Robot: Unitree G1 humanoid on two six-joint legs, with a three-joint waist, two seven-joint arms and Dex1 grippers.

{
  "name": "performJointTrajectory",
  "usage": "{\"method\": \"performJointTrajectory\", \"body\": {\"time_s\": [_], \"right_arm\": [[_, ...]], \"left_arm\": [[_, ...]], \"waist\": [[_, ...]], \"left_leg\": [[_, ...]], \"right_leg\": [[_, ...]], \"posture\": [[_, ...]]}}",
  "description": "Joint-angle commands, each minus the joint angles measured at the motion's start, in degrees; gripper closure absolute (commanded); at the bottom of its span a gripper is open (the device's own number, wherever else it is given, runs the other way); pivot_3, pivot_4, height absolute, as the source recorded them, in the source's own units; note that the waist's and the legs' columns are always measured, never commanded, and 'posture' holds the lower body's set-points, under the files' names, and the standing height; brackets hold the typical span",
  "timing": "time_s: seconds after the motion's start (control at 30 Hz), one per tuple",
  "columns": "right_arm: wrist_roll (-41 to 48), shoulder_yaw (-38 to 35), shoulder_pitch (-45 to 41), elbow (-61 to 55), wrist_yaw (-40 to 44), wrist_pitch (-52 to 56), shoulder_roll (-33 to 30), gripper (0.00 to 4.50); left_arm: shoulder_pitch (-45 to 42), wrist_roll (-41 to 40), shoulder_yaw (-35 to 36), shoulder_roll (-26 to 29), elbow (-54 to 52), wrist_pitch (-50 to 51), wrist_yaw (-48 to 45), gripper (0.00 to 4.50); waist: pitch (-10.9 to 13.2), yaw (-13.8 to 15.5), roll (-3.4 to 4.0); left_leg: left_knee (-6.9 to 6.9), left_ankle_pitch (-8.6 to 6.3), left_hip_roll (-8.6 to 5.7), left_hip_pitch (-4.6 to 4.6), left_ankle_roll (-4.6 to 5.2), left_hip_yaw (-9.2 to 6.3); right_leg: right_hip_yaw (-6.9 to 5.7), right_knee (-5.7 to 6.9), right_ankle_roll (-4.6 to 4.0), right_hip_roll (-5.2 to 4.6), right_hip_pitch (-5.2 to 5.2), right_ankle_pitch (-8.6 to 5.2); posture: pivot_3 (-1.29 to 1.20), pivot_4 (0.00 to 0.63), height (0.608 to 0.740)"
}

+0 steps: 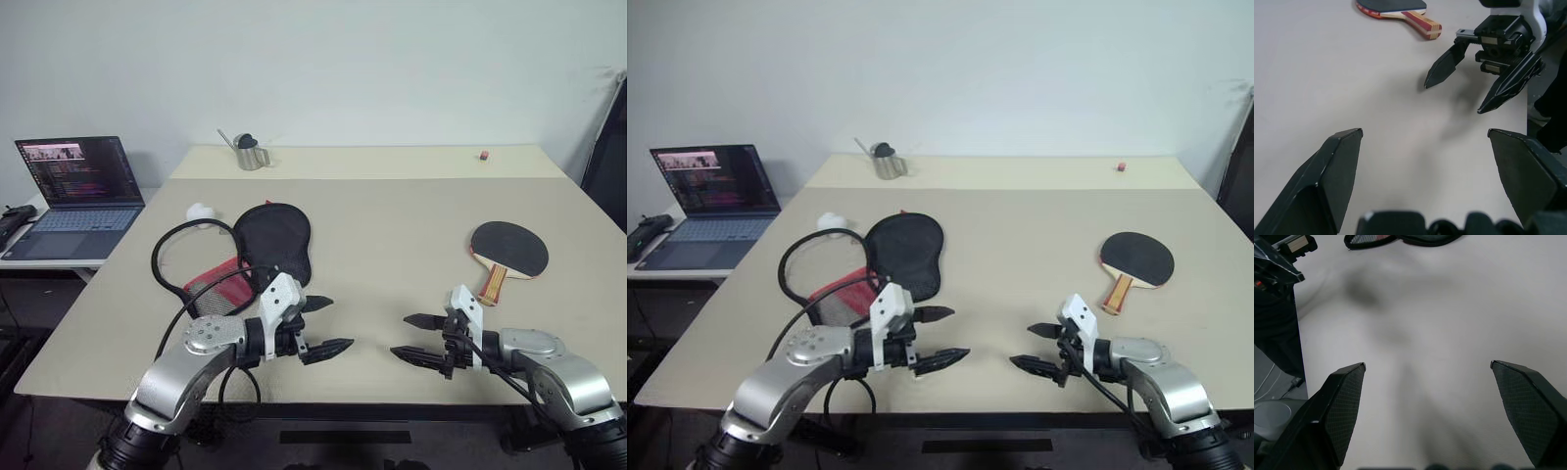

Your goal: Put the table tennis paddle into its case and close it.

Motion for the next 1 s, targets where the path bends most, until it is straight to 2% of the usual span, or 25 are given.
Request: {"method": "performJointTrajectory", "body": {"time_s": [0.03,0.53,1.0], "right_arm": [[0.1,-0.6,-1.4,-0.7,1.1,-0.9,-1.0,0.01],[0.5,0.2,-2.5,-2.5,0.1,-0.1,0.3,0.01],[-0.1,3.4,-8.3,0.1,-0.5,-1.1,5.8,0.01]], "left_arm": [[0.0,0.7,-2.3,-0.9,-0.7,-0.9,-0.9,0.0],[7.7,-1.2,-1.9,1.5,-5.6,-0.3,-2.8,0.0],[10.5,-1.6,2.9,3.6,-5.3,-1.1,-2.2,0.0]], "waist": [[0.0,0.0,0.0],[0.0,0.0,0.0],[0.0,0.1,0.0]], "left_leg": [[0.0,0.0,-0.01,-0.01,0.0,0.0],[0.0,-0.03,0.02,0.0,0.06,-0.02],[-0.01,-0.11,0.03,0.01,0.18,-0.05]], "right_leg": [[0.0,0.0,0.0,-0.01,0.0,0.0],[-0.01,0.04,-0.01,0.01,0.0,0.0],[-0.03,0.06,-0.02,0.01,-0.01,0.0]], "posture": [[0.0,0.15,0.74],[0.0,0.15,0.74],[0.0,0.15,0.74]]}}
